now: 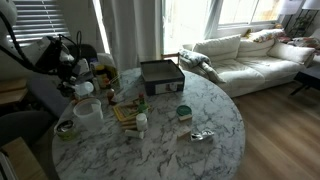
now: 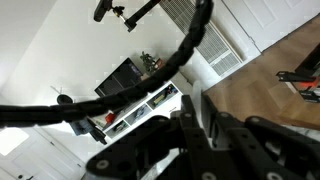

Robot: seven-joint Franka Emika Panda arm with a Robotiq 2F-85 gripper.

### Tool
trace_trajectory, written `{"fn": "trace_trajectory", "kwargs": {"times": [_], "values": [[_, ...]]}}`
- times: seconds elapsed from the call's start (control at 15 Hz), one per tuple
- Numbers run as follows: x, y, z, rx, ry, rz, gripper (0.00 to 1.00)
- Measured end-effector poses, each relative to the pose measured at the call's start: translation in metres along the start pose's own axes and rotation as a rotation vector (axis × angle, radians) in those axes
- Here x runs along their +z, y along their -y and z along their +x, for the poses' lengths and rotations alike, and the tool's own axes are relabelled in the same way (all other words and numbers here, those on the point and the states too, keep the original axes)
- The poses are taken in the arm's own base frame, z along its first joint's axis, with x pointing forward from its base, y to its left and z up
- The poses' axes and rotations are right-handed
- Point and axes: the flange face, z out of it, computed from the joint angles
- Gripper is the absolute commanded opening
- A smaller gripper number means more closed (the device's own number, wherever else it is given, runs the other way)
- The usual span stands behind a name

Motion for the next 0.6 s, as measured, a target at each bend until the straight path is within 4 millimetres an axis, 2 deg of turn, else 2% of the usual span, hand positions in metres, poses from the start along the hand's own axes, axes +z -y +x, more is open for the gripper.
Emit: {"fn": "trace_trajectory", "kwargs": {"times": [0.33,0.6], "values": [[0.053,-0.043,0.009,-0.009,0.048,0.233,0.04],[0.09,-0.074,0.008,-0.005,0.017,0.442,0.04]]}}
